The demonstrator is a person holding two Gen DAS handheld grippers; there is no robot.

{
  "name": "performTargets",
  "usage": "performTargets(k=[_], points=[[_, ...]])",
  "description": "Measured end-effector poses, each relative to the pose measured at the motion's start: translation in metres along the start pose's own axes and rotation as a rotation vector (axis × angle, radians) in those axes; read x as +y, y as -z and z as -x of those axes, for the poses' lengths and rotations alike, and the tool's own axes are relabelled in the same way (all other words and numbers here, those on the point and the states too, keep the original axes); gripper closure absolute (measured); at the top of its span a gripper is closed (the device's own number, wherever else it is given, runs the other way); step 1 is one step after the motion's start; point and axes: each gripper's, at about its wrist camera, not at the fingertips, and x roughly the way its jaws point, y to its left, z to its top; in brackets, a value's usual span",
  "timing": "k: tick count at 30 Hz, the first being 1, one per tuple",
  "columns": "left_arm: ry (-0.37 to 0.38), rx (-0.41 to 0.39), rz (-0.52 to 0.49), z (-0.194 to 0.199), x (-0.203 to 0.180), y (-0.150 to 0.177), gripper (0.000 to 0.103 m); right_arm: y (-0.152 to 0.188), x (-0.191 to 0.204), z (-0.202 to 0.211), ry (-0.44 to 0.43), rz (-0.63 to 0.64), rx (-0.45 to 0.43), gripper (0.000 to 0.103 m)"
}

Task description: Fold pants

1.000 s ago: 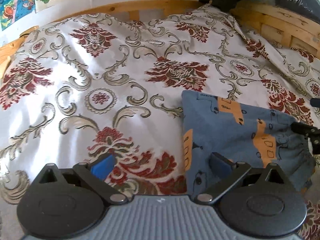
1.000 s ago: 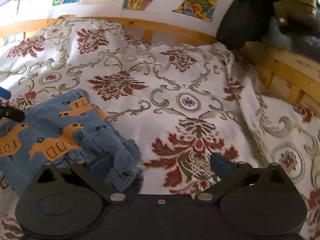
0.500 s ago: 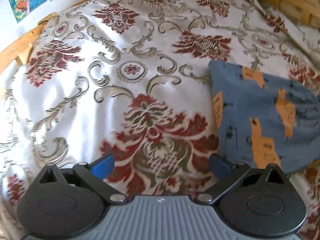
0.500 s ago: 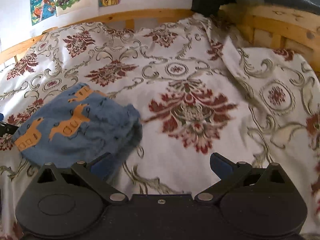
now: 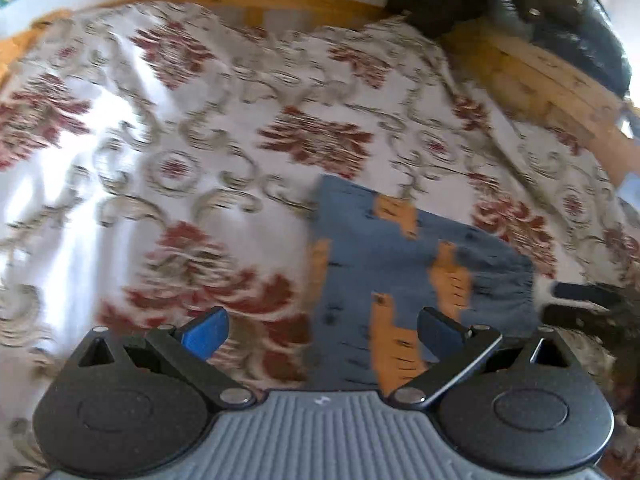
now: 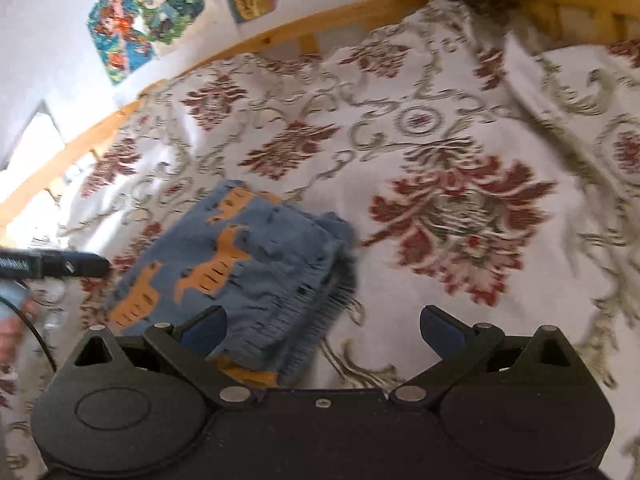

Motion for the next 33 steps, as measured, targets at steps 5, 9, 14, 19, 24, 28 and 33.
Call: performTargets(k=[5,9,14,19,24,28,33], points=[[0.03,0.06,-0.043,-0.02,-0.013,0.008,0.0,-0.026,-0.013,-0.022,-0.155,-0.019,0.035,0.001],[0.031,0.103,-0.013,-0.032,-0.013,0.013,0.0,-0.043,-0.023,-0.05,-0.234,-0.025,0.085,0.001],[0.032,0.122,0.013,-0.037,-0.006,0.014,0.0,-0.055,-0.043,-0.076,-0.295,-0.103,0.109,0.001],[0.023,0.13,-0.003,-0.042,-0.007,0.012,0.0,-0.048,-0.055,-0.076,-0.325,-0.188,0.045,0.001],[0.033,0.137,0.025,-0.044,-0.004,0.009,0.0,-0.04,-0.045,-0.075,-0.29,-0.131,0.015,0.001],[0.035,0.142,0.038,-0.045,-0.001,0.008,0.0,-0.036,-0.042,-0.075,-0.278,-0.118,-0.006,0.001],[0.026,0.137,0.048,-0.044,-0.001,0.008,0.0,-0.032,-0.036,-0.075,-0.242,-0.109,-0.027,0.001]])
